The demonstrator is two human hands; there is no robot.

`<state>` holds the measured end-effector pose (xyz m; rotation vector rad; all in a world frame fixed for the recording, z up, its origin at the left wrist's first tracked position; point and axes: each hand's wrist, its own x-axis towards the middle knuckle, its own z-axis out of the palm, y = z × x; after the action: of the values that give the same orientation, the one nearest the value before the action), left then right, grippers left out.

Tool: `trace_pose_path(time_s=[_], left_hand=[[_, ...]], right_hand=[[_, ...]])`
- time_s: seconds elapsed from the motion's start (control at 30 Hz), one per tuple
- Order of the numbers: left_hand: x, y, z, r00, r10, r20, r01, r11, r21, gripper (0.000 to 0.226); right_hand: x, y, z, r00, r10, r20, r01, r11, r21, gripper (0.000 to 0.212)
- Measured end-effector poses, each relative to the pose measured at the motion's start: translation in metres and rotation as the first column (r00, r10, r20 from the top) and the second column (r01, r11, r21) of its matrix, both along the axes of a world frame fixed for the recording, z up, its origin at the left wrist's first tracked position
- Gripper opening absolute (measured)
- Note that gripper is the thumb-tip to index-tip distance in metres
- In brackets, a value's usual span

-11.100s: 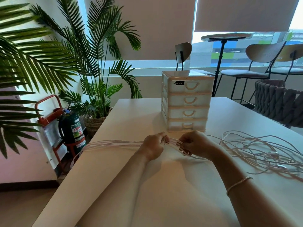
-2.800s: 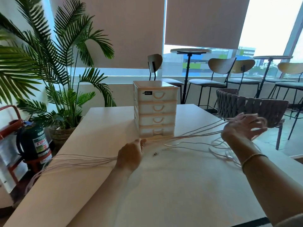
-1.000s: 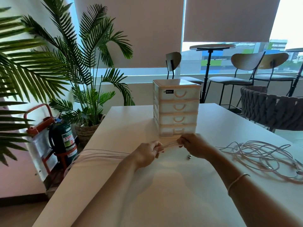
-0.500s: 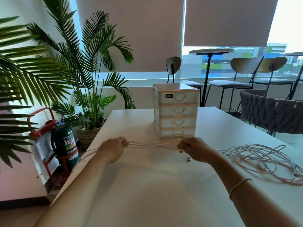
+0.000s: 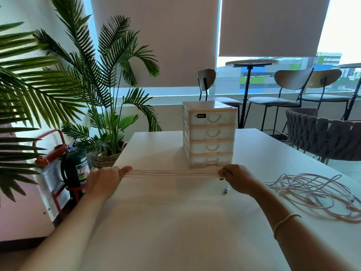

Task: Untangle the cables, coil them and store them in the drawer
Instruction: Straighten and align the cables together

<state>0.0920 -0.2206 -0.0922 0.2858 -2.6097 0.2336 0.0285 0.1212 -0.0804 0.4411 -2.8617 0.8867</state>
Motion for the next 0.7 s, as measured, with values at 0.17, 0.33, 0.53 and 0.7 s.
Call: trace_pose_path(time_s=[0.17,0.33,0.53,0.7], left_hand=[[-0.006,-0.015,-0.003,0.989,0.15,0.003,-0.149,0.984,0.093,0.083],[-0.018,-0.014,-0.001,0.954,0.297,-0.032,-0.29,0.947,0.138,0.054],[-0.035,0.048,0.001,0.992,0.095,0.077,-0.106,0.983,0.148,0.043],[-0.04,0.159,-0.003,0.91,-0.4,-0.107,0.401,0.789,0.465,0.026]], right_hand=[[0.0,0.003,0.004,1.0,-0.012,0.004,0.012,0.999,-0.037,0.028],[-0.001,0.003,0.003,1.0,-0.023,0.004,0.023,1.0,0.0,0.027],[0.001,0.004,0.006,1.0,0.011,0.018,-0.012,0.998,0.064,0.025],[0.006,0.0,0.008,0.998,0.056,0.023,-0.058,0.993,0.102,0.028]])
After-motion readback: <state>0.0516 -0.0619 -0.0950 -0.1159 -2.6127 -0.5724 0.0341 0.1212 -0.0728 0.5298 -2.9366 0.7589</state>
